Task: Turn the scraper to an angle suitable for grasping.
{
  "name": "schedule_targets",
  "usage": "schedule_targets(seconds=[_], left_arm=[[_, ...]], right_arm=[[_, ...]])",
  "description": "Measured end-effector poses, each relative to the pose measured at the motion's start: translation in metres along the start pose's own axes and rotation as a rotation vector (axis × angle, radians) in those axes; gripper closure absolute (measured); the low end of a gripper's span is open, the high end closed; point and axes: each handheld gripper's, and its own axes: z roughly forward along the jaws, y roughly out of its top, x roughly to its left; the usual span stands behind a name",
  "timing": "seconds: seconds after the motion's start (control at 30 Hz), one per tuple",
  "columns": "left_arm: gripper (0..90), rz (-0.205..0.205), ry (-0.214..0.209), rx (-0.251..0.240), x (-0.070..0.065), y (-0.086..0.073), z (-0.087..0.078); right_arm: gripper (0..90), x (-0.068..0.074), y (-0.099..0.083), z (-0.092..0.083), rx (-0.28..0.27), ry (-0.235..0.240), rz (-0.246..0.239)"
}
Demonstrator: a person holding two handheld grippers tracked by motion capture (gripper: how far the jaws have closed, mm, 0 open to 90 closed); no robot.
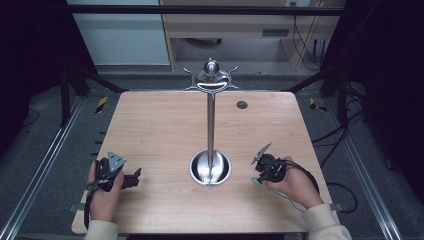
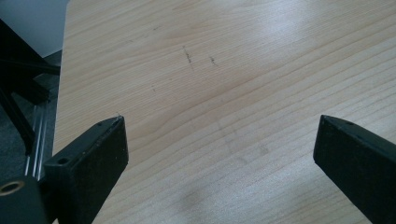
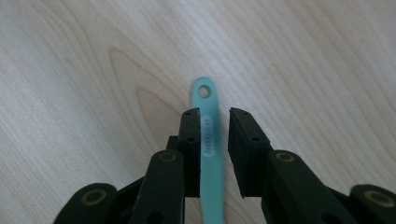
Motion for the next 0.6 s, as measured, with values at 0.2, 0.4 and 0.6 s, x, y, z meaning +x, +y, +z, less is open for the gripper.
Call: schedule_targets(seconds=[0.2, 0.4, 0.6], left_arm=[[2.9, -0.004, 0.003, -0.005, 0.0001, 0.0002, -0.0005], [3.0, 0.001, 0.002, -0.001, -0.0009, 0.0007, 0.0008], [2.9, 0.0, 0.002, -0.001, -0.0004, 0.0007, 0.0016]], right_arm=[[71.3, 0.0022, 0.003, 0.0045, 0.042, 0.004, -0.006], [69.4, -0.0003, 0.0015, 0.0044, 0.072, 0.017, -0.021], [68.8, -0.0015, 0.0004, 0.0082, 0.099, 0.027, -0.016]])
